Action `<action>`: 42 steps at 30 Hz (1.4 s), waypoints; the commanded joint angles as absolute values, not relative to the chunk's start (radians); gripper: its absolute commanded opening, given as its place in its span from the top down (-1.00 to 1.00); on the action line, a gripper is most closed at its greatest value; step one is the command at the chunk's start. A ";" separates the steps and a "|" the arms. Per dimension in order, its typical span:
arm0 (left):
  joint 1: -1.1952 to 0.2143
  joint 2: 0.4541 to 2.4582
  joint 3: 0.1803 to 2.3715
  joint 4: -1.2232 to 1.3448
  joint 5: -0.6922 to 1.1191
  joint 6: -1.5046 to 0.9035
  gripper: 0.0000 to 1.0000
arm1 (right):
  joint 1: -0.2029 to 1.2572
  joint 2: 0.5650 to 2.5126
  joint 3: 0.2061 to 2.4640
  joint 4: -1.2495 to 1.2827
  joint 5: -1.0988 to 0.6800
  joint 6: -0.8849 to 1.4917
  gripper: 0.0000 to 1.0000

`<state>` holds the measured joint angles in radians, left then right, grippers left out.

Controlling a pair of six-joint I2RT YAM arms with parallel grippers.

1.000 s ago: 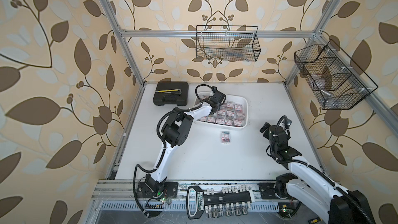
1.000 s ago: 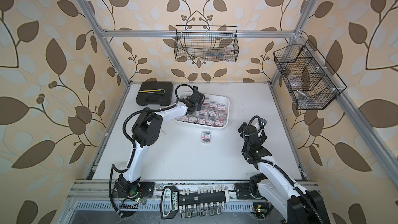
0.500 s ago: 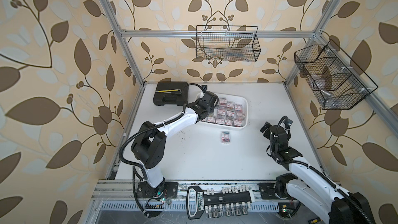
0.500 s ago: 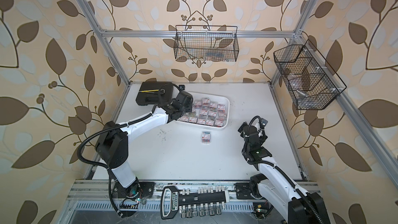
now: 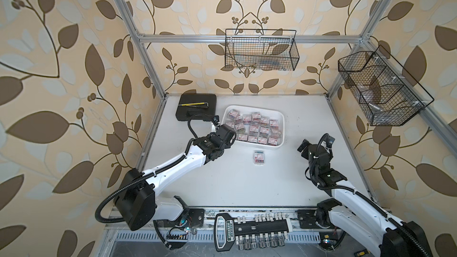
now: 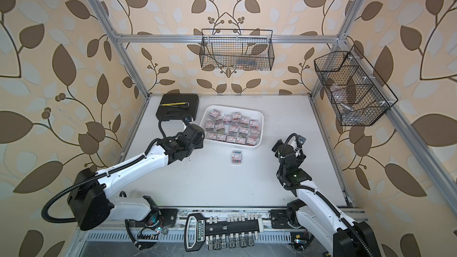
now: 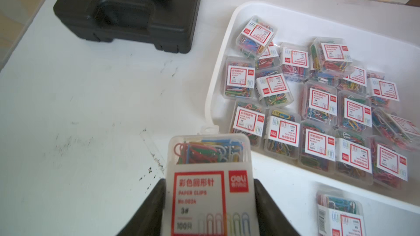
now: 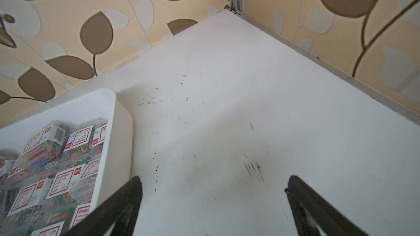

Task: Take the paper clips out of the storage box
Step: Place the boxed paper clips at the center of the board.

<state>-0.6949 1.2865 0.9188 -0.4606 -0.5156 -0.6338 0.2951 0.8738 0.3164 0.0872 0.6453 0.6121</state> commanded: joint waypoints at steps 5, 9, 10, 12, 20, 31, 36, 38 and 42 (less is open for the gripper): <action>-0.751 1.175 0.776 -0.468 -0.472 -0.813 0.22 | 0.306 0.879 0.333 0.089 0.684 0.606 -1.00; -0.830 1.258 0.743 -0.362 -0.454 -0.827 0.22 | 0.304 0.879 0.334 0.087 0.683 0.606 -1.00; -0.849 1.294 0.745 -0.328 -0.442 -0.826 0.23 | 0.304 0.881 0.334 0.087 0.681 0.606 -1.00; -0.887 1.369 0.760 -0.273 -0.431 -0.825 0.23 | 0.304 0.887 0.337 0.087 0.681 0.606 -1.00; -0.961 1.647 0.847 -0.089 -0.374 -0.825 0.27 | 0.303 0.898 0.345 0.085 0.681 0.606 -1.00; -0.969 1.757 0.896 -0.067 -0.390 -0.857 0.26 | 0.307 0.896 0.344 0.087 0.684 0.603 -1.00; -0.974 1.758 0.900 -0.076 -0.400 -0.850 -0.07 | 0.308 0.896 0.344 0.087 0.686 0.604 -1.00; -0.973 1.753 0.896 -0.067 -0.397 -0.846 -0.18 | 0.308 0.895 0.344 0.087 0.686 0.603 -1.00; -0.974 1.740 0.907 -0.071 -0.383 -0.835 -0.33 | 0.309 0.898 0.344 0.086 0.686 0.604 -1.00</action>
